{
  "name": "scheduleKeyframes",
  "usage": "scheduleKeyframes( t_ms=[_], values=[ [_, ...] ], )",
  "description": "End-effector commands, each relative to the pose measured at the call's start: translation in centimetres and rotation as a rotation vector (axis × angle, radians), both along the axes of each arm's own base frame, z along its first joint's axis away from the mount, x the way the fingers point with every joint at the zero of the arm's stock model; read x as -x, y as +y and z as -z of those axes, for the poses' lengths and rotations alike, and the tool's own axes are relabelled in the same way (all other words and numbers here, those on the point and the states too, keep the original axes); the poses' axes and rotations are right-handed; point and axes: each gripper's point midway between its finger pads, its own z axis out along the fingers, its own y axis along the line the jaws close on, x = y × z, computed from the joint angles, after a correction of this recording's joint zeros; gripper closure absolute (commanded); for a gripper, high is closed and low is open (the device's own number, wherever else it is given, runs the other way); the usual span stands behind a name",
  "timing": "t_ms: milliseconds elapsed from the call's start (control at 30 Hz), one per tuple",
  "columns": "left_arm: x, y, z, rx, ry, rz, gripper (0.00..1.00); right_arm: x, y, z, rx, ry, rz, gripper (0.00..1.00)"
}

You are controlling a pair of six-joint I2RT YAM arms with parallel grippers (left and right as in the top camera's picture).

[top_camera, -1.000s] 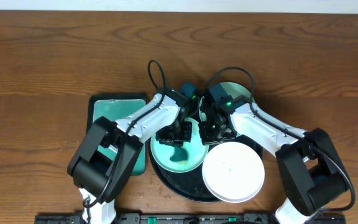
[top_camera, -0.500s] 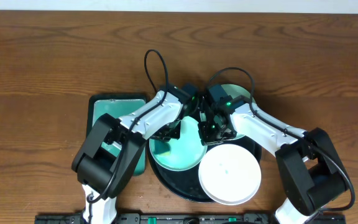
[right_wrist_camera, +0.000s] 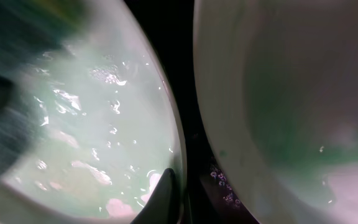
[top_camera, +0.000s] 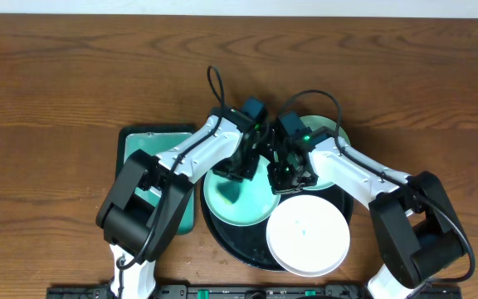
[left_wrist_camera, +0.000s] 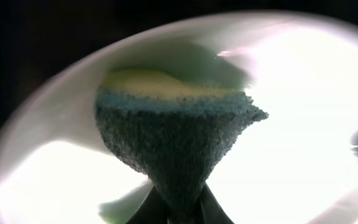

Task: Clean dirty plates on tray and stack at the side
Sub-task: 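Scrub the pale green plate with the sponge while the right gripper holds it, then return the sponge to the water tray with the left gripper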

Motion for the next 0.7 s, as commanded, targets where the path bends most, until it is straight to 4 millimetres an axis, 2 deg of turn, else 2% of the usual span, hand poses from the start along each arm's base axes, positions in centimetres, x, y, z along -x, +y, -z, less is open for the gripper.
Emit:
scheduleKeyframes(
  t_ms=[0, 167, 233, 333, 467, 600, 667],
  values=[
    [2.3, -6.3, -1.2, 0.339, 0.158, 0.072, 0.93, 0.7, -0.9, 0.9, 0.051, 0.013, -0.021, 0.99],
    [2.1, -5.7, -1.8, 0.362, 0.186, 0.036, 0.93, 0.7, -0.9, 0.9, 0.051, 0.014, -0.021, 0.99],
    [1.8, -4.5, -2.1, 0.326, 0.178, 0.011, 0.93, 0.7, -0.9, 0.9, 0.051, 0.015, -0.020, 0.99],
    [0.9, -1.6, -3.0, 0.218, 0.124, -0.040, 0.93, 0.7, -0.9, 0.9, 0.051, 0.014, -0.021, 0.99],
    [-0.1, 1.7, -6.2, 0.136, 0.024, -0.114, 0.93, 0.7, -0.9, 0.9, 0.051, 0.014, -0.021, 0.99],
    [-0.6, 4.0, -9.9, 0.126, -0.077, -0.155, 0.93, 0.7, -0.9, 0.9, 0.051, 0.014, -0.021, 0.99],
    [-1.2, 6.0, -11.7, 0.088, -0.155, -0.192, 0.92, 0.7, -0.9, 0.9, 0.051, 0.014, -0.021, 0.99]
  ],
)
